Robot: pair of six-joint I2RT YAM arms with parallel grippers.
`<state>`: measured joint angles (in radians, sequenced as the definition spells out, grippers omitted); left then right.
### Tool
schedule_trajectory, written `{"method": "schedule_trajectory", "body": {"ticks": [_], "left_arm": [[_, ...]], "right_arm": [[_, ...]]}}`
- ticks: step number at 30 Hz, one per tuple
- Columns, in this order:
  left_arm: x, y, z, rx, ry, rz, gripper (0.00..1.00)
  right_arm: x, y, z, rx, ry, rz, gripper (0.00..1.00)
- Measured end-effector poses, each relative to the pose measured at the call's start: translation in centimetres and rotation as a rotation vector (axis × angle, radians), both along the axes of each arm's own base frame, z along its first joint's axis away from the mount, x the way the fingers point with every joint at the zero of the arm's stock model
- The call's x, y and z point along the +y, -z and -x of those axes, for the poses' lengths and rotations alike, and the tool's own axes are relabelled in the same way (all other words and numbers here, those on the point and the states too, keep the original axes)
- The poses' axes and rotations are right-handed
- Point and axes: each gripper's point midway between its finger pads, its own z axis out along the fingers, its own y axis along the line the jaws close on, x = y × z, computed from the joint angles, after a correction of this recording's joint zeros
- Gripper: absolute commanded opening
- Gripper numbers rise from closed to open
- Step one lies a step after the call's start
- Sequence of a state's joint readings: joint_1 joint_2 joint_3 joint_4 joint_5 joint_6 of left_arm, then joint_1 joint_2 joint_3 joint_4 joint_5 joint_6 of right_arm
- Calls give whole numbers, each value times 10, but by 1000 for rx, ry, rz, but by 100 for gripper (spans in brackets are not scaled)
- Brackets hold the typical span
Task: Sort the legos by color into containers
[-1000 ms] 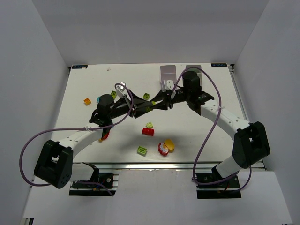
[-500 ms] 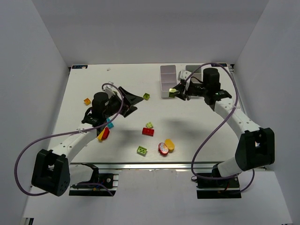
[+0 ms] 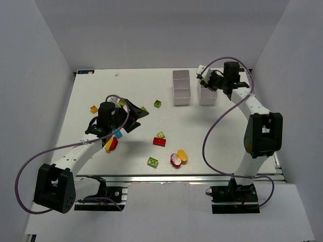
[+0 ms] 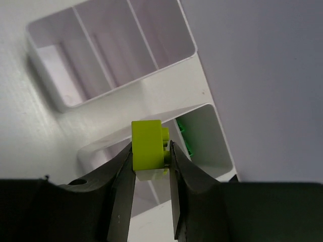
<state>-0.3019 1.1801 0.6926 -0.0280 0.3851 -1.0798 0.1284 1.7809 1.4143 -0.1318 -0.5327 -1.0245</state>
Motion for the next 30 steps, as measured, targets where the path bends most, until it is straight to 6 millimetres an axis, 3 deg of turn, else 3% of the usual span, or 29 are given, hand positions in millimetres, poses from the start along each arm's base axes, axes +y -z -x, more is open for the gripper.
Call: {"method": "schedule_trajectory", "body": {"ticks": [3, 8, 15, 17, 19, 24, 30], "left_arm": [[2, 1, 3, 7, 0, -12, 98], [5, 2, 9, 3, -1, -16, 98], [7, 8, 13, 22, -6, -23, 98], [7, 8, 13, 22, -6, -24, 98], [7, 8, 13, 21, -5, -25, 98], [8, 10, 14, 26, 2, -41, 98], [9, -2, 10, 0, 12, -74, 96]], "right_arm": [[-4, 1, -24, -32, 20, 40, 0], [-9, 6, -45, -52, 33, 79, 0], [-13, 18, -44, -23, 30, 108, 3], [-14, 19, -43, -19, 28, 110, 7], [-15, 21, -44, -18, 27, 113, 25], [-17, 34, -46, 6, 29, 118, 49], [-26, 47, -48, 51, 49, 105, 53]]}}
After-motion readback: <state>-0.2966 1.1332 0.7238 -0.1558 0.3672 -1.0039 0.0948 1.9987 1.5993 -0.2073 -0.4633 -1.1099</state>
